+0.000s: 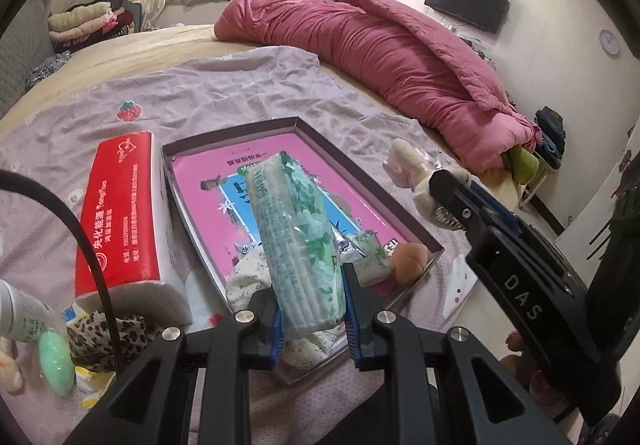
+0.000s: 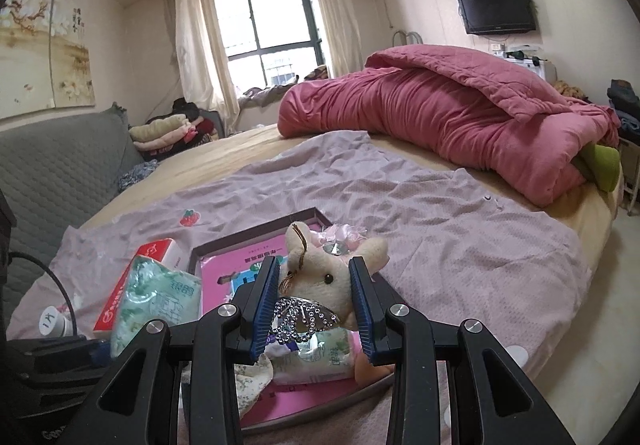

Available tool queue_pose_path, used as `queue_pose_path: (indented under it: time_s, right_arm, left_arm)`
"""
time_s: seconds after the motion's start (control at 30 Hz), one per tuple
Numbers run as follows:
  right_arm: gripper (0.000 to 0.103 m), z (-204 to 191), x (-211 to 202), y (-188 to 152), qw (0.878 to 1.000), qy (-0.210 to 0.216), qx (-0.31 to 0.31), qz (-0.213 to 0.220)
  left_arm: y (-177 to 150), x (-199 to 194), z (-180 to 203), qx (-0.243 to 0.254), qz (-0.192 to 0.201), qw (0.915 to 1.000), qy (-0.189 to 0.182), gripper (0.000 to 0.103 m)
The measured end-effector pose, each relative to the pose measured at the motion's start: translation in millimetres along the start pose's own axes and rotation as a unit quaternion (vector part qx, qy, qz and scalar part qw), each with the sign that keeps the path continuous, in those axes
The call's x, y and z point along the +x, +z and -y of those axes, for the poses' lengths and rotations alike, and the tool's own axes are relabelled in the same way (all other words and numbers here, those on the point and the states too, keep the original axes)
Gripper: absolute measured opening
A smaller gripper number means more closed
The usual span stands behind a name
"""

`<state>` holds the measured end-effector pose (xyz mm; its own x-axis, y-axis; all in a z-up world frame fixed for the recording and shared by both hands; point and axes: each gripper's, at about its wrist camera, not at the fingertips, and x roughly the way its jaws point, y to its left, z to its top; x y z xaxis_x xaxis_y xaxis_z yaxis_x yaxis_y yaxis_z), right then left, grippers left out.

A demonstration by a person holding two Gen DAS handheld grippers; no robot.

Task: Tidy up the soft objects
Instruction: 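Carry the plush bunny and mint tissue pack over the pink book tray, then open the right gripper to drop the bunny while the left gripper releases the tissue pack in the tray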

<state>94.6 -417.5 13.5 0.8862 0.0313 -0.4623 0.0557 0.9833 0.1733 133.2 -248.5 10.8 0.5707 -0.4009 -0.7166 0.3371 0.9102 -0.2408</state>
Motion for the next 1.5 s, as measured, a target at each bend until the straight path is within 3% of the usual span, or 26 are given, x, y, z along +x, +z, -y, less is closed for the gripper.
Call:
queue_pose_path:
  time_s: [0.83, 1.13, 1.5]
  right_arm:
    - [0.037, 15.8, 20.4, -8.6, 0.999, -0.002, 0.016, -0.044]
    - [0.037, -2.6, 35.7, -15.5, 0.996, 0.023, -0.026, -0.087]
    - [0.037, 2.4, 59.3, -28.5, 0.987, -0.002, -0.025, -0.158]
  left_arm:
    - [-22.7, 47.4, -7.2, -0.015, -0.055, 0.9984, -0.003, 0.025]
    - [-24.4, 56.1, -13.8, -0.025, -0.061, 0.9978, 0.001, 0.025]
    - [-27.4, 62.6, -21.2, -0.039, -0.066, 0.997, -0.008, 0.025]
